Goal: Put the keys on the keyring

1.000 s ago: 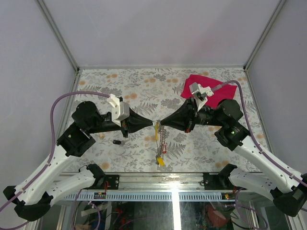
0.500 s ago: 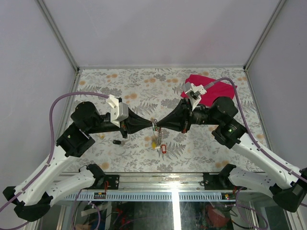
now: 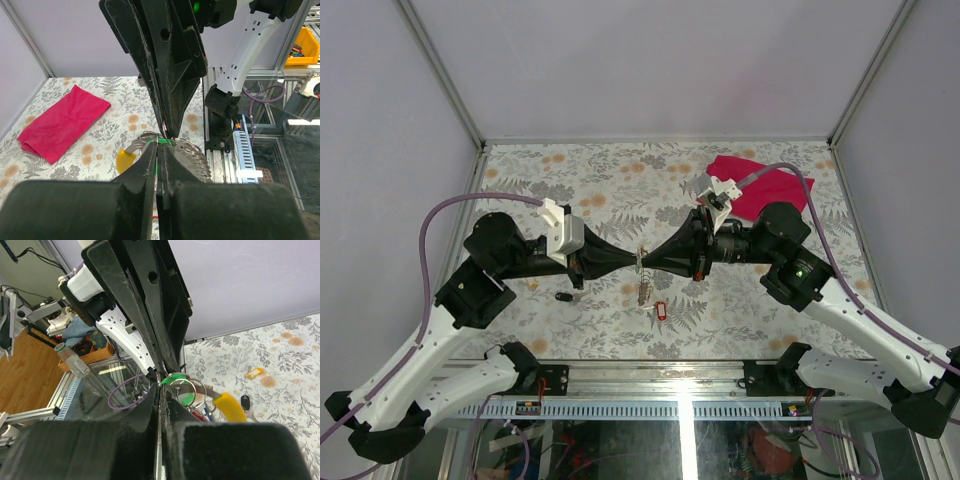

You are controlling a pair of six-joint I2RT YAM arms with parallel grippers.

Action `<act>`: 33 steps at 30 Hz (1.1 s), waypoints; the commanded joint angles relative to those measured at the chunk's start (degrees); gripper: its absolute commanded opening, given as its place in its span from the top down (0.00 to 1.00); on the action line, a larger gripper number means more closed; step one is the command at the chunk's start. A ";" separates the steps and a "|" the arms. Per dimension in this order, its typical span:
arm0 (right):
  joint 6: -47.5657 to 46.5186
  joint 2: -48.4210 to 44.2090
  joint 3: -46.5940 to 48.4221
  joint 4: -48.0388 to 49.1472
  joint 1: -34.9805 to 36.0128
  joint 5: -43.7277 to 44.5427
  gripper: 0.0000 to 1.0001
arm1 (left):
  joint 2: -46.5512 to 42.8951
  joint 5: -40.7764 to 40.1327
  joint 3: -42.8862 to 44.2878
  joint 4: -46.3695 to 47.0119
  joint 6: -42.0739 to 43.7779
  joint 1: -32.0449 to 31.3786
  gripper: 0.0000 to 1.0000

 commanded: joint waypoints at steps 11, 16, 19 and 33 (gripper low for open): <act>0.70 -0.38 3.09 2.09 0.55 5.53 1.00 | -1.10 3.07 2.19 1.62 0.18 0.27 1.00; 2.05 -0.56 2.96 3.10 0.59 5.12 1.00 | -1.02 2.51 2.16 1.03 0.50 0.27 1.00; 3.73 -0.70 2.23 6.53 0.55 2.24 1.00 | -1.02 2.37 2.15 0.81 0.80 0.25 1.00; 4.29 -1.36 2.22 5.86 0.55 3.26 1.00 | -0.71 2.13 2.49 -0.30 1.49 0.24 1.00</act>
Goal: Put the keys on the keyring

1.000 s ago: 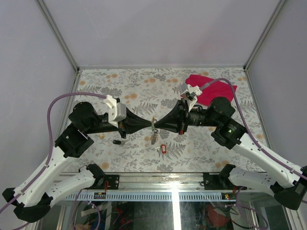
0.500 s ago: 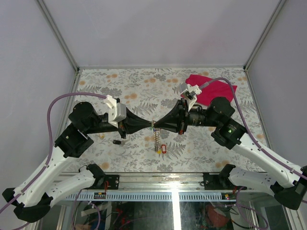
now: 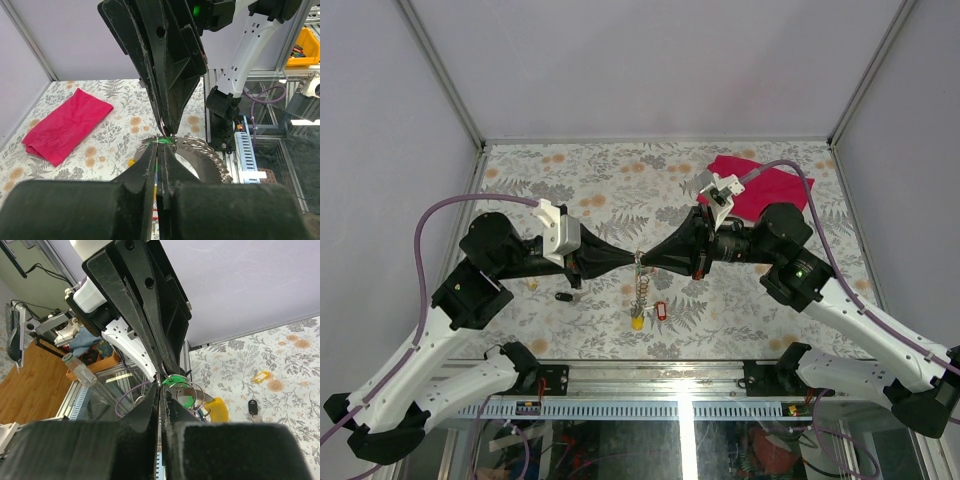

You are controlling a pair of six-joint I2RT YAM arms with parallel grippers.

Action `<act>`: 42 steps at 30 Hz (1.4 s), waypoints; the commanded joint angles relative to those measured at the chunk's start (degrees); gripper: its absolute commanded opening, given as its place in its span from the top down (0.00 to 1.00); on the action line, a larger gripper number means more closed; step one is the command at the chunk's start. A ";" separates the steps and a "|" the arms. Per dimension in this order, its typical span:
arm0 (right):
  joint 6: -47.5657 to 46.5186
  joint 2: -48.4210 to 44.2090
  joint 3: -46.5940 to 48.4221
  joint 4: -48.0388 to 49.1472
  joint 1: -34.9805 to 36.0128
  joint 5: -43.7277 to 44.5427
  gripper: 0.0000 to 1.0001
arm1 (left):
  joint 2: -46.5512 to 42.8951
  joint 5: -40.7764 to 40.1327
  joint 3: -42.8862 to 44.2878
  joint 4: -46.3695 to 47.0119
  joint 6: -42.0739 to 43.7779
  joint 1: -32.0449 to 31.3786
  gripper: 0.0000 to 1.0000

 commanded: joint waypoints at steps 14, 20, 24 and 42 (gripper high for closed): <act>0.78 -2.86 0.52 7.59 0.19 -4.18 1.00 | -0.48 -0.40 1.64 0.14 0.64 -0.12 1.00; -2.07 -2.53 2.19 1.01 0.20 0.82 1.00 | -0.56 0.23 1.65 0.13 0.58 -0.04 1.00; -2.86 -2.52 2.30 -0.67 0.18 2.34 1.00 | -0.64 0.24 1.66 0.14 0.62 -0.08 1.00; -2.87 -1.66 3.24 -2.00 0.20 2.52 1.00 | 0.78 2.49 2.16 -1.09 0.88 -0.08 1.00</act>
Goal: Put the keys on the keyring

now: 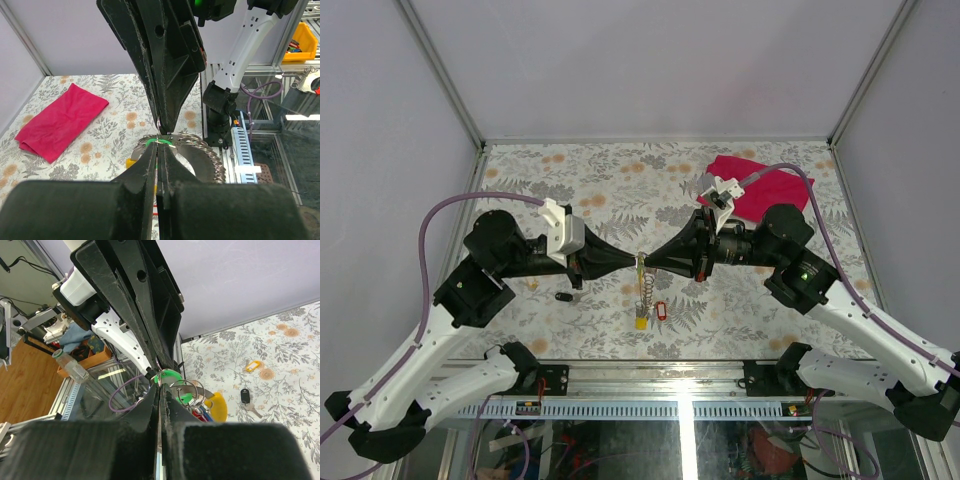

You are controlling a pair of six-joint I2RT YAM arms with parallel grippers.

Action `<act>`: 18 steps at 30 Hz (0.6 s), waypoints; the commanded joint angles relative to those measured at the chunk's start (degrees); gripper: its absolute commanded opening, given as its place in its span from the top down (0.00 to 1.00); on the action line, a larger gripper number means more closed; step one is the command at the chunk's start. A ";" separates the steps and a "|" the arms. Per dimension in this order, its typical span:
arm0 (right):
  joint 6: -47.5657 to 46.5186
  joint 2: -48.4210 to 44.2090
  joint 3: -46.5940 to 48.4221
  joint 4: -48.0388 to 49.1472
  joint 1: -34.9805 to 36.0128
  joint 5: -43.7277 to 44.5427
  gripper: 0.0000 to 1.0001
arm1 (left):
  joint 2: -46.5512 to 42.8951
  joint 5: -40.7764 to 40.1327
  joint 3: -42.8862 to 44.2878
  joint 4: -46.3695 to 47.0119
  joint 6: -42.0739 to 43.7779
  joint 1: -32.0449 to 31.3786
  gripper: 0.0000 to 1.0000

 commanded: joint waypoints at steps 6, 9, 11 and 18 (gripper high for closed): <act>-0.27 -0.05 3.34 2.86 0.20 1.60 1.00 | 0.10 2.69 1.98 0.20 0.54 -0.08 1.00; -0.08 0.16 3.44 2.92 0.20 1.93 1.00 | 0.28 3.05 2.06 -0.17 0.57 -0.16 1.00; 0.00 0.34 3.60 2.90 0.18 2.10 1.00 | 0.35 3.42 2.16 -0.43 0.69 -0.08 1.00; 0.39 0.62 3.61 3.00 0.20 2.84 1.00 | 0.85 4.77 2.34 -0.90 0.96 -0.12 1.00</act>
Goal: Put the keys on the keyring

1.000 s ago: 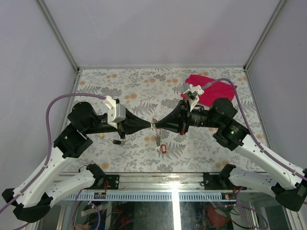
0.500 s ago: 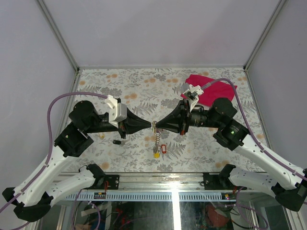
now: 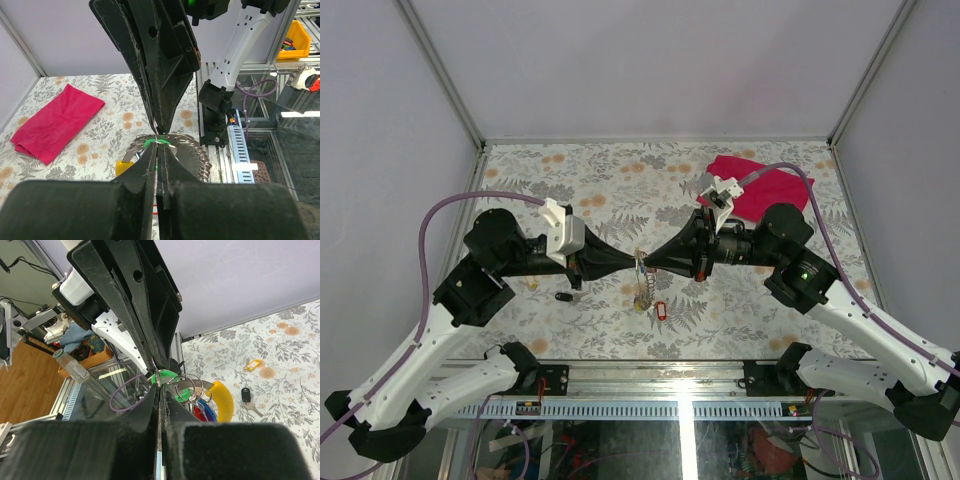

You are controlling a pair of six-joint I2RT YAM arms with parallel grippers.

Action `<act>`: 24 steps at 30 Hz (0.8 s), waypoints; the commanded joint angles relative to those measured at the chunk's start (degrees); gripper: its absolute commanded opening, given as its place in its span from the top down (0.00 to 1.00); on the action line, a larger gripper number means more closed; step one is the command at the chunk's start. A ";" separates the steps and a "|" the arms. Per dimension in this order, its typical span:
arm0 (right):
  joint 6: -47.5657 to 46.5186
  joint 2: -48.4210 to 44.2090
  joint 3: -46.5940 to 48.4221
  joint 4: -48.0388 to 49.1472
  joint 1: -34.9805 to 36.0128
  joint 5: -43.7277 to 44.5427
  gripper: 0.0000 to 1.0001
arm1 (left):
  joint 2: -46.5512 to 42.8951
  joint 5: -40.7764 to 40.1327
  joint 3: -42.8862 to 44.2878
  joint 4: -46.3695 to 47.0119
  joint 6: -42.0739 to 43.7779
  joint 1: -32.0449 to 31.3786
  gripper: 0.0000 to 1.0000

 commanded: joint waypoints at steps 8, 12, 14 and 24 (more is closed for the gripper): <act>0.71 0.50 3.40 3.08 0.18 3.61 1.00 | 0.89 4.39 1.79 -0.92 0.83 -0.15 1.00; 0.88 0.56 3.46 2.94 0.20 4.09 1.00 | 0.95 4.64 1.97 -1.39 1.16 -0.10 1.00; 0.97 0.55 3.59 2.61 0.20 4.53 1.00 | 1.19 4.95 2.27 -1.89 1.51 -0.14 1.00; 0.52 0.42 4.40 0.24 0.20 7.05 1.00 | 1.20 4.57 2.83 -3.29 2.54 -0.14 1.00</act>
